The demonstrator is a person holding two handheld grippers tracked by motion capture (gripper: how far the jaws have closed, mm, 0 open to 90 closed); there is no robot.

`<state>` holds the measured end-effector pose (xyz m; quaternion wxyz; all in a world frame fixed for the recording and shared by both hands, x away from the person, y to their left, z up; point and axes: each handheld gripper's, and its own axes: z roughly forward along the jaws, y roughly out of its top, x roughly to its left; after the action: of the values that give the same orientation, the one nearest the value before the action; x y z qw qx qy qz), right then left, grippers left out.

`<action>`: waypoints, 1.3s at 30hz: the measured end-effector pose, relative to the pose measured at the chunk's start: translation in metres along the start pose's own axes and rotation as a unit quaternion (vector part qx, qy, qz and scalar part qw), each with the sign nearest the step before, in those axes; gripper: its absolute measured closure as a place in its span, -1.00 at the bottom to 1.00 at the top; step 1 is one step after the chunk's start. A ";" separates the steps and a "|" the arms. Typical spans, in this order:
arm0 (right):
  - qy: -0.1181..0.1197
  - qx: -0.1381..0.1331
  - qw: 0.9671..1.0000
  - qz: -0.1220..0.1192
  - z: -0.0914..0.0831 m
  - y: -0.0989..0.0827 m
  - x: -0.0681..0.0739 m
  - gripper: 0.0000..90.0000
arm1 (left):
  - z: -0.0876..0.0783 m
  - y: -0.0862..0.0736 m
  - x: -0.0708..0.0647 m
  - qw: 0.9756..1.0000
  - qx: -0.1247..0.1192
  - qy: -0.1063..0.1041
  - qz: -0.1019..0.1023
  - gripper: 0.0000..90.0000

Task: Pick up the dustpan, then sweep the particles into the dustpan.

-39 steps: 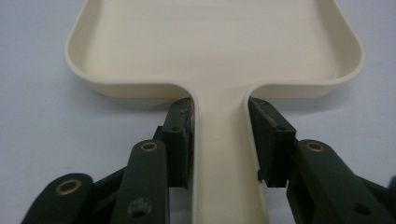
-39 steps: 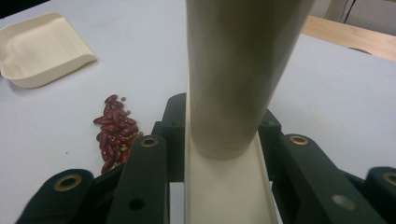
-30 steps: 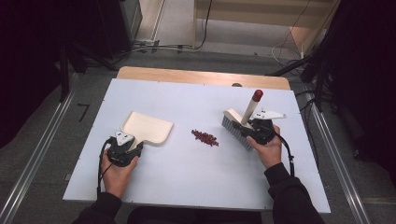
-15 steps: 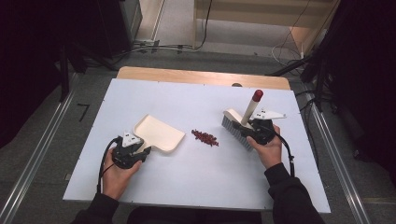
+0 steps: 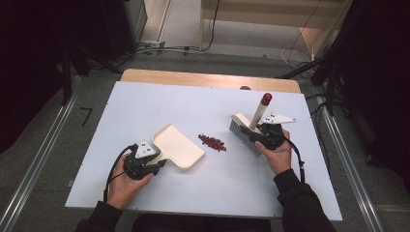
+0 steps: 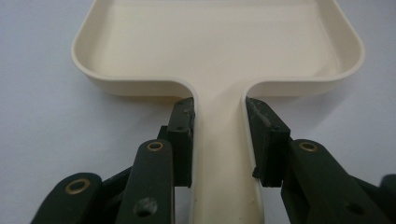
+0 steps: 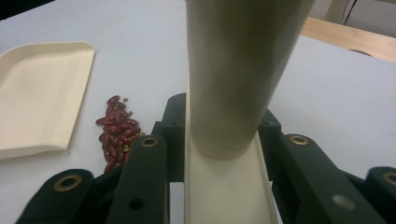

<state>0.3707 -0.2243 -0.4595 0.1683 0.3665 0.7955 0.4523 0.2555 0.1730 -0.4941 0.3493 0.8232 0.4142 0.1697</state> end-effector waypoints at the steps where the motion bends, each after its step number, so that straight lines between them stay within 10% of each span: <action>1: 0.000 0.000 1.000 0.000 0.000 0.000 0.000 0.43 | 0.001 0.000 -0.001 1.000 0.000 -0.002 0.001 0.49; 39: -0.008 -0.009 1.000 -0.009 0.004 0.004 0.010 0.43 | 0.006 0.010 -0.012 0.999 0.011 -0.035 0.033 0.49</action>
<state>0.3687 -0.2132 -0.4575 0.1823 0.3616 0.7931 0.4551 0.2581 0.1566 -0.4909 0.3488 0.8457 0.3758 0.1481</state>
